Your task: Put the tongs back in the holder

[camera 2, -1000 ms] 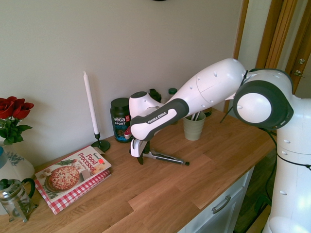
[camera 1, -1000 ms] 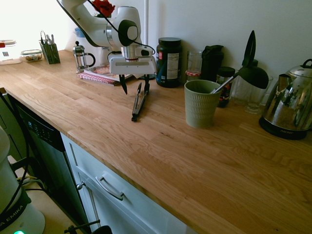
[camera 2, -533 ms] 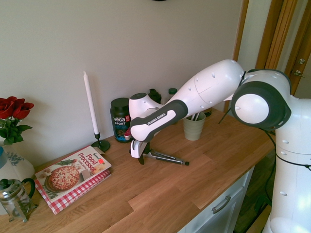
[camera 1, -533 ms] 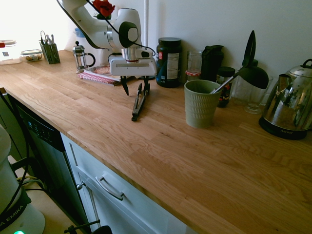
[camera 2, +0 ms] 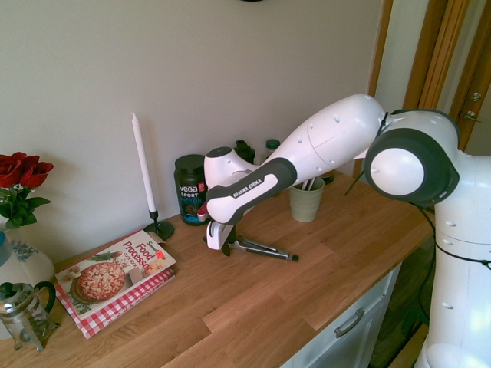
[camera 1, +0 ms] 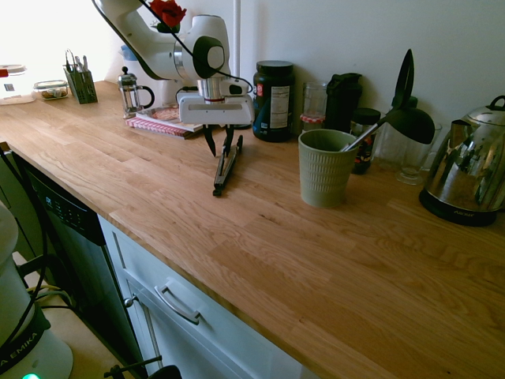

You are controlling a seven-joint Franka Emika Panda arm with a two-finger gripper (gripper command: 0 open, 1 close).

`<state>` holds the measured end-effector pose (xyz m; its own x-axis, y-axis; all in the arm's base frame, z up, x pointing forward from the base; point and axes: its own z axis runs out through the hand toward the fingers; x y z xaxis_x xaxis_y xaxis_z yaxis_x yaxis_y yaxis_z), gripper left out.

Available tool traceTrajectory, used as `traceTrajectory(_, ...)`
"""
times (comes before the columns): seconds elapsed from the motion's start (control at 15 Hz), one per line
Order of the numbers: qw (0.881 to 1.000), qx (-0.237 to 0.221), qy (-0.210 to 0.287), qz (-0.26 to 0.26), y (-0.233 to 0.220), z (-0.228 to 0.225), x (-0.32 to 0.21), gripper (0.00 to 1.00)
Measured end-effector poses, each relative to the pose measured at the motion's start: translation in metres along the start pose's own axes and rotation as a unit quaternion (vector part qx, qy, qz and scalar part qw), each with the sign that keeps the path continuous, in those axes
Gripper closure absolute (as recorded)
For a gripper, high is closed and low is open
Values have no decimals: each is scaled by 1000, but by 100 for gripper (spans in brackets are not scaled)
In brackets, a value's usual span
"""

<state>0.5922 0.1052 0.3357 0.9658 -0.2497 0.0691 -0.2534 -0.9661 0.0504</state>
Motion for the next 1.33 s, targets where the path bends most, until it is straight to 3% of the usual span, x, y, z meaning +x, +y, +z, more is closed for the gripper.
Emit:
traceTrajectory(0.73,1000,1,11,22,14,-13,6,100)
traceTrajectory(1.13,995,66,43,68,54,-143,12,100)
traceTrajectory(1.33,991,83,57,84,81,-186,7,100)
